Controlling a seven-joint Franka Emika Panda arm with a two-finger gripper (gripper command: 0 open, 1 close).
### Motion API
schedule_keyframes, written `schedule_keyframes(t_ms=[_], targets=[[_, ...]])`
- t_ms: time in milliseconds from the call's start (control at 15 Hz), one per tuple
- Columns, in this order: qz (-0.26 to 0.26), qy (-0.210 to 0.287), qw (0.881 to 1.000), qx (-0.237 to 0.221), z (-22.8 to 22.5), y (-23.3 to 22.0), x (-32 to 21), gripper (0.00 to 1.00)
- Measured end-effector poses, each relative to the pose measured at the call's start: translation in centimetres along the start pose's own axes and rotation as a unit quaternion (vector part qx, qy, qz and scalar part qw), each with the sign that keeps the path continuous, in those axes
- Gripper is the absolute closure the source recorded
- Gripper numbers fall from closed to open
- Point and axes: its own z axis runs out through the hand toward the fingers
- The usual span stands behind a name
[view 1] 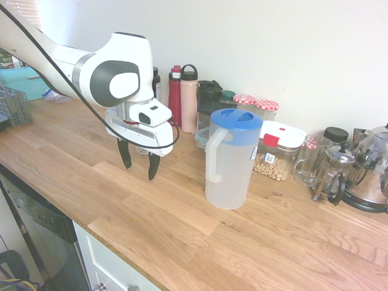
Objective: Pour me some water
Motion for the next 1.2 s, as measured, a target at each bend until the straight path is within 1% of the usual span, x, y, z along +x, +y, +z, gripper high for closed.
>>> schedule_keyframes(t_ms=[133,267,467,600,733,867,1000,1200], targets=[[0.0,-0.001,1.0,-0.001,0.0,0.0,0.0,0.0],[0.006,0.009,1.0,-0.002,-1.8,-0.4,1.0,0.0],[0.013,0.032,0.999,0.007,-9.3,-0.1,3.7,0.0],[-0.016,0.045,0.999,0.002,-13.9,2.1,5.5,0.0],[-0.04,0.055,0.998,-0.002,-17.7,5.4,7.7,0.0],[-0.054,0.06,0.997,-0.004,-20.4,9.0,10.0,0.0],[-0.047,0.061,0.997,0.0,-21.1,12.2,11.7,0.0],[-0.018,0.056,0.998,0.002,-19.9,14.9,14.1,0.0]])
